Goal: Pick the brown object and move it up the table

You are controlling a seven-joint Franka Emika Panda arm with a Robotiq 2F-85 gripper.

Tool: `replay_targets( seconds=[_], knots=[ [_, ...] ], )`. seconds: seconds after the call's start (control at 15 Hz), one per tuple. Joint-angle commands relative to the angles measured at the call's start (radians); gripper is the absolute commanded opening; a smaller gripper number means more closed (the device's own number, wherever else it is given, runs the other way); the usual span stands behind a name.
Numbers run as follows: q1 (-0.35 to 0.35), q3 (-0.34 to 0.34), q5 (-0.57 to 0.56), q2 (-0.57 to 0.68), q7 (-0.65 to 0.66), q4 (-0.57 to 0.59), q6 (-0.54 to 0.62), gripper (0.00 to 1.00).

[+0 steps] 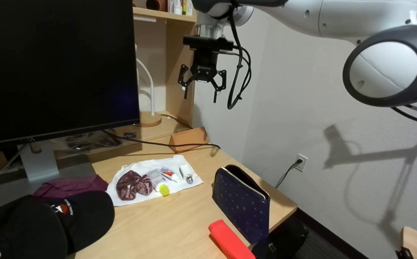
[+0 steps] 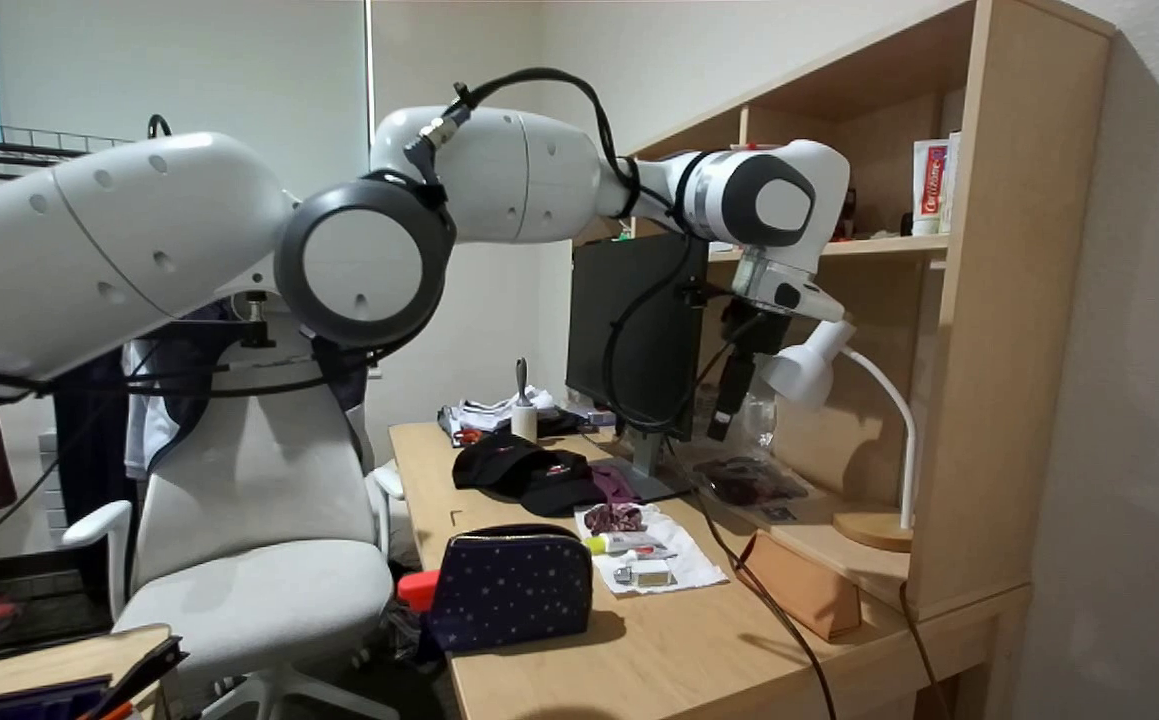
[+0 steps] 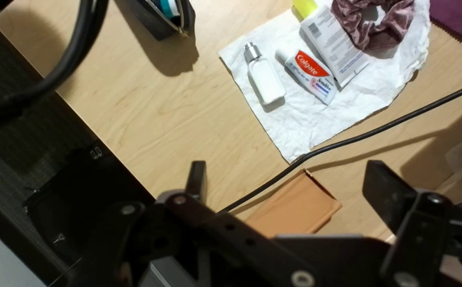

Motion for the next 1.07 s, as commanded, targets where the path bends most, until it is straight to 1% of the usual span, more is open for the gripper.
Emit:
replay_targets(
  seconds=[0.0, 0.2, 0.4, 0.53, 0.67, 0.8, 0.87, 0.93, 1.0],
  knots=[
    [0.029, -0.016, -0.106, 0.074, -0.120, 0.111, -0.009, 1.00],
    [0.040, -0.038, -0.194, 0.135, -0.252, 0.123, 0.017, 1.00],
    [0.036, -0.023, -0.197, 0.169, -0.351, 0.135, 0.036, 1.00],
    [0.033, -0.024, -0.204, 0.171, -0.417, 0.139, 0.017, 1.00],
    [0.034, -0.034, -0.215, 0.165, -0.425, 0.154, 0.025, 1.00],
    [0.040, -0.047, -0.236, 0.152, -0.442, 0.164, 0.009, 1.00],
    [0.045, -0.062, -0.239, 0.116, -0.451, 0.111, 0.024, 1.00],
    [0.045, -0.061, -0.256, 0.091, -0.442, 0.084, 0.029, 1.00],
    [0.036, -0.055, -0.244, 0.083, -0.417, 0.083, 0.032, 1.00]
  ],
)
